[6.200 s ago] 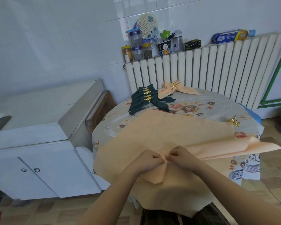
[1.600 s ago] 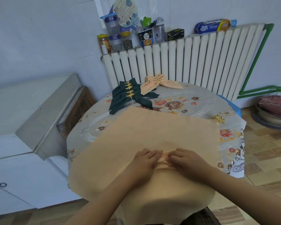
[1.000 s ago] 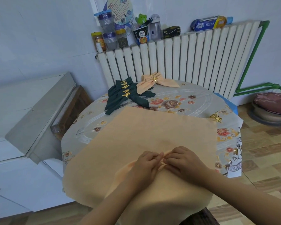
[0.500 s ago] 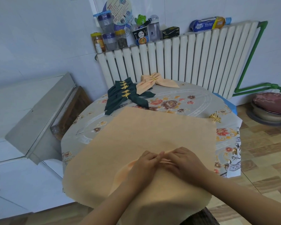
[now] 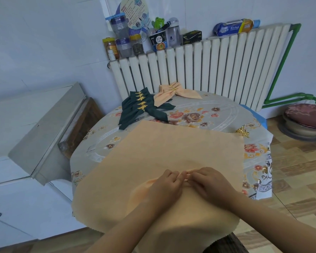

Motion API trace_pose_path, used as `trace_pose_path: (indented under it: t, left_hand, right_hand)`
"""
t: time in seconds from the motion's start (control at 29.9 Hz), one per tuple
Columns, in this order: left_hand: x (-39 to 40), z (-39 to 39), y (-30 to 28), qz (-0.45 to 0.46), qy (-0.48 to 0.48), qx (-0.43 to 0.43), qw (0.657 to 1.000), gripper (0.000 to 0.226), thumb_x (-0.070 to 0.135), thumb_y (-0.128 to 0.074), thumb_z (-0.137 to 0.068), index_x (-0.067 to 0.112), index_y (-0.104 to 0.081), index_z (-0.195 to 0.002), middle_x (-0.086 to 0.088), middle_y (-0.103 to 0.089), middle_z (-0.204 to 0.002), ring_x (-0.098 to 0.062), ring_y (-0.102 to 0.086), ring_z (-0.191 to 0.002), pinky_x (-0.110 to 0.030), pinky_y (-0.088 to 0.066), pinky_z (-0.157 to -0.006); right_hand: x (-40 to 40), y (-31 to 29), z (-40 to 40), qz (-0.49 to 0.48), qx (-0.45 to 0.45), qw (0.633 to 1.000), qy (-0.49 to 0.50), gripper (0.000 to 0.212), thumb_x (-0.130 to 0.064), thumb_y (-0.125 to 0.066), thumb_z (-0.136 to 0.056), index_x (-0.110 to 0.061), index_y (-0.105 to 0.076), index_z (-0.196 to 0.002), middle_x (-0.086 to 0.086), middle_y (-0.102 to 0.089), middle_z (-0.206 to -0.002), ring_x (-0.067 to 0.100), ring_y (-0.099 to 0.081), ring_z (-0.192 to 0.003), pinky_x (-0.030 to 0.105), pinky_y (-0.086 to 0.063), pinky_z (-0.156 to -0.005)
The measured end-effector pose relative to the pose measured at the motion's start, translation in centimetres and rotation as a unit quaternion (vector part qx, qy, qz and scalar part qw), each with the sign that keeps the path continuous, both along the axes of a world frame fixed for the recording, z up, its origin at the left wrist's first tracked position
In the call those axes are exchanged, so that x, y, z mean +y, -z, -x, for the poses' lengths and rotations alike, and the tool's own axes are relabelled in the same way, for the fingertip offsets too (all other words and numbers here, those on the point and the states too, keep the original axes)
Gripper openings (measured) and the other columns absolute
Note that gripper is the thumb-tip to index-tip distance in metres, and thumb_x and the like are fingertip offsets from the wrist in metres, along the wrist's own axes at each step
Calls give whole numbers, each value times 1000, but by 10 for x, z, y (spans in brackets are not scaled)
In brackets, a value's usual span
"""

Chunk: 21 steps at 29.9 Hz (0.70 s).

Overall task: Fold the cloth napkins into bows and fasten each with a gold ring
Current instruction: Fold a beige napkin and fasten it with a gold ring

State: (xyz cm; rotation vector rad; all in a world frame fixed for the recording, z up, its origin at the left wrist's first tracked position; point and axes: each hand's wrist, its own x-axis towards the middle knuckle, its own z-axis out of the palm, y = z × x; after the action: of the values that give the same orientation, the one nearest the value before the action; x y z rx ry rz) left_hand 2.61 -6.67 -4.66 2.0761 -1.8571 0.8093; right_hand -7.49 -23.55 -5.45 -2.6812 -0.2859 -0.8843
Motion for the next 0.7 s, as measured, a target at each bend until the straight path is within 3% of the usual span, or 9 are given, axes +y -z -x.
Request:
trace_pose_path:
  t: [0.13,0.23,0.3,0.53,0.7]
  left_hand:
    - [-2,-1,-2,-4,2,-44,999,35,14,-47,-76,-1,-73,-94,-7,-68,-78,-19,-43,-74,-27,-49,-61]
    - [-1,-6,6,-13,-12,11,1000,41,26,-48,-83,0,-70,-105,-8,-69,-84,-22,-56,-73,-29,-48,-72]
    - [0,-6,8,-27,-19,55,998,46,35,-46,-88,1,-69,-108,-6,-68,-87,-20,-54,-77,-27,-45,-76]
    - [1,-3,-4,-7,-22,268,963,34,26,-49,-90,8,-70,-110,-3,-68,-84,-20,-52,-76,-19,-38,-74]
    - [-8,-13,-10,-8,-12,258,966,31,21,-49,-87,8,-73,-101,-8,-65,-75,-24,-56,-70,-22,-38,-69]
  right_hand:
    - [2,-1,5,33,-27,999,-17,39,-43,-33,-99,-26,-68,-98,-3,-69,-113,15,-68,-79,23,-52,-66]
    - [0,-4,6,38,-39,998,-35,45,-40,-33,-100,-23,-74,-92,-4,-72,-102,14,-69,-80,23,-53,-66]
    - [0,-4,6,36,-36,998,-34,45,-39,-33,-99,-23,-75,-91,-5,-73,-98,13,-69,-81,23,-54,-67]
    - [4,-5,7,-24,-14,1000,0,21,-38,-56,-88,-30,-74,-84,-15,-73,-93,4,-65,-91,20,-49,-74]
    - [-5,-13,11,-61,9,997,46,25,-42,-52,-87,-29,-73,-87,-16,-71,-90,5,-64,-88,22,-49,-75]
